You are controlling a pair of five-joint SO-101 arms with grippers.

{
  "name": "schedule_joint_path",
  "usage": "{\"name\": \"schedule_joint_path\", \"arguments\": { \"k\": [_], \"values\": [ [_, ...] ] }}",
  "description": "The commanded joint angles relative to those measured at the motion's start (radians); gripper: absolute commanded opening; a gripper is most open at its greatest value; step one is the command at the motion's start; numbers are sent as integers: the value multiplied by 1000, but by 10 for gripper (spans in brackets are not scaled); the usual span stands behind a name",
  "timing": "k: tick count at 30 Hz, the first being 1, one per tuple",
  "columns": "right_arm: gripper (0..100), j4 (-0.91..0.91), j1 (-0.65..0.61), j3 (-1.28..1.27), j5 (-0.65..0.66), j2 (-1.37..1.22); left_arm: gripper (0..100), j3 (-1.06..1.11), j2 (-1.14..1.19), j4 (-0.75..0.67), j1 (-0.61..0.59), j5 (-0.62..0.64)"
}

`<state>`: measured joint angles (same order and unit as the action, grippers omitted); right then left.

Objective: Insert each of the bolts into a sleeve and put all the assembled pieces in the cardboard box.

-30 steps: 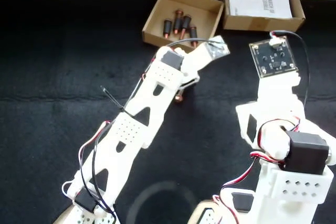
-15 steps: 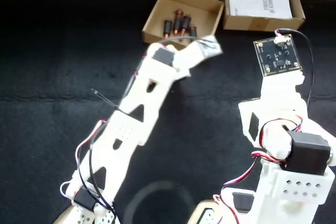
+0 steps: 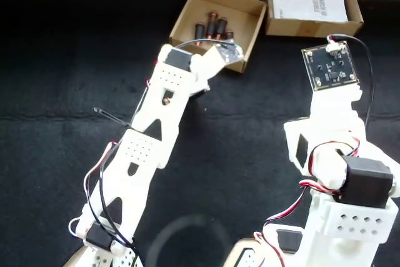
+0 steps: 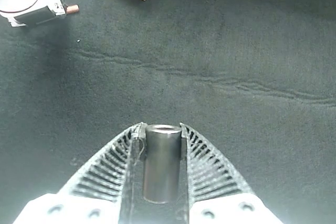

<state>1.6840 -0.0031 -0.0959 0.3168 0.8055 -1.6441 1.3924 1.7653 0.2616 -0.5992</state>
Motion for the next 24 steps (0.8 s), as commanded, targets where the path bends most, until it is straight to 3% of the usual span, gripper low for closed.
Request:
{"name": "schedule_joint_path", "arguments": {
  "k": [1,11,19,24],
  "values": [
    [9,-18,8,-1,0,13,8,-18,-16,23,28,6],
    [9,-45,7,1,3,13,10,-16,-8,15,137,8],
    [9,-44,5,-1,5,12,14,-16,-8,15,71,72],
    [9,-44,5,1,6,12,103,-16,-8,17,27,164]
  ]
}}
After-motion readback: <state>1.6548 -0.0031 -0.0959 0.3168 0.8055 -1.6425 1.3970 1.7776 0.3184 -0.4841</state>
